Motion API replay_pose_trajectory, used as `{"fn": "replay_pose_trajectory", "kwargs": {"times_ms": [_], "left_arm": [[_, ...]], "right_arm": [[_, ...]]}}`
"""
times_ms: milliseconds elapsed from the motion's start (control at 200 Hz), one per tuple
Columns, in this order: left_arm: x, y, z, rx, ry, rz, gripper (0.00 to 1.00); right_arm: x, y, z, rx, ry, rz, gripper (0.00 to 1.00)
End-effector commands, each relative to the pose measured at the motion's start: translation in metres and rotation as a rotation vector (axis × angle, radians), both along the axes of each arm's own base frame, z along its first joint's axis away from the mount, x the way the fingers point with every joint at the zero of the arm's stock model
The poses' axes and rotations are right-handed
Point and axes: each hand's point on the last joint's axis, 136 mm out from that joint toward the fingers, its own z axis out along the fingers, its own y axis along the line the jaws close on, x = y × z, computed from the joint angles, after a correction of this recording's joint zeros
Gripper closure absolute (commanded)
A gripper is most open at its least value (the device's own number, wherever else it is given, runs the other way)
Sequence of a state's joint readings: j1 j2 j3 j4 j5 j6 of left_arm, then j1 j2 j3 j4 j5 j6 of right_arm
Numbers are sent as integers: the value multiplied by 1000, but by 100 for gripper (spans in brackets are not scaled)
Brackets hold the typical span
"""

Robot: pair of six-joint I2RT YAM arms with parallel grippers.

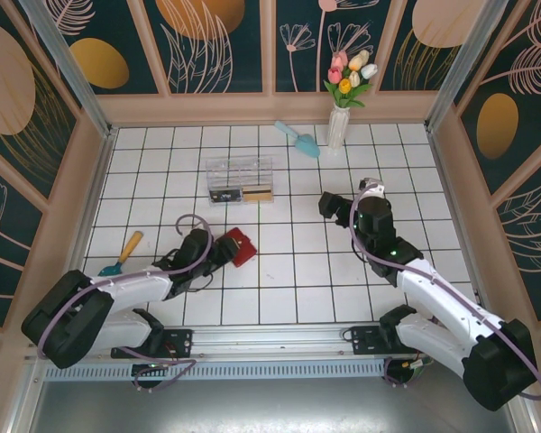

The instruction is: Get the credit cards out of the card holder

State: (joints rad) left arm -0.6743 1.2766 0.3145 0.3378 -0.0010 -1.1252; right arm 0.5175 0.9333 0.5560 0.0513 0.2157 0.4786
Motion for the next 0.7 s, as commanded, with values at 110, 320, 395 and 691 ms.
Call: {"fn": "replay_pose_trajectory", "kwargs": {"times_ms": [110, 320, 395, 691], "left_arm": [[23, -61, 36, -107, -85, -41, 42], [34, -67, 15, -45, -37, -19, 42], [30, -58, 16, -27, -36, 1, 41], [-3, 23, 6, 126, 31, 224, 35]], "right_arm": [[-7, 7, 9, -24, 25, 8, 1], [-20, 21, 12, -73, 33, 40, 1], [-22, 22, 12, -87, 32, 34, 1], [-20, 30, 14, -83, 9, 55, 1]]}}
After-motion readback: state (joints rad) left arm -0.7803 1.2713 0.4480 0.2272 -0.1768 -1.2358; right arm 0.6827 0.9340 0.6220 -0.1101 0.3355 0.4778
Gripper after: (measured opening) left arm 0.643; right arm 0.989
